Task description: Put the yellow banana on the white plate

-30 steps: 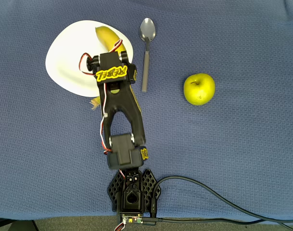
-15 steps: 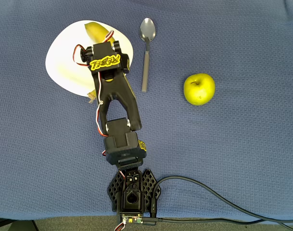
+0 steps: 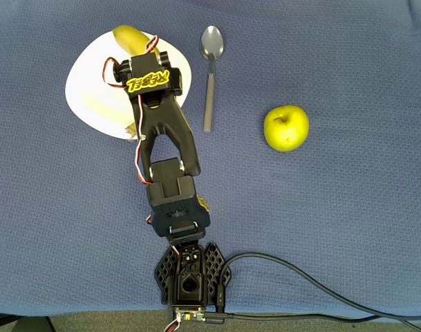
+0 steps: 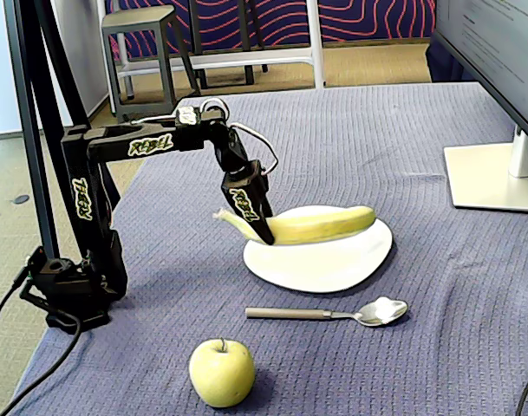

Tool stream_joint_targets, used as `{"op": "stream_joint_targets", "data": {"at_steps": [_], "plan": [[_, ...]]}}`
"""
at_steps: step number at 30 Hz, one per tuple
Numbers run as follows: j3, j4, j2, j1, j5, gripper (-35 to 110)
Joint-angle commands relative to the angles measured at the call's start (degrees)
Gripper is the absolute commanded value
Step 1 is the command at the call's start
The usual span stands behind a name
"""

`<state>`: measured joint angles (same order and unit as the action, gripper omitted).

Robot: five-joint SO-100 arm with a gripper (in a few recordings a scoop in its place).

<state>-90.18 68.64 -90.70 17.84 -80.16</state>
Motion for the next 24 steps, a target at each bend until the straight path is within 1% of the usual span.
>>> {"op": "stream_joint_targets", "data": {"at_steps": [1,7,16,24], "plan": [[6.6,-4.3,-0.5,-1.1,-1.4,0],[6.5,-6.2,-0.3,-0.7,-1.8,0],[4.5,-12.8,-0.1,-1.1,-2.5,0],[2.5,-14.6,1.1,-0.3,-0.6,0]]}}
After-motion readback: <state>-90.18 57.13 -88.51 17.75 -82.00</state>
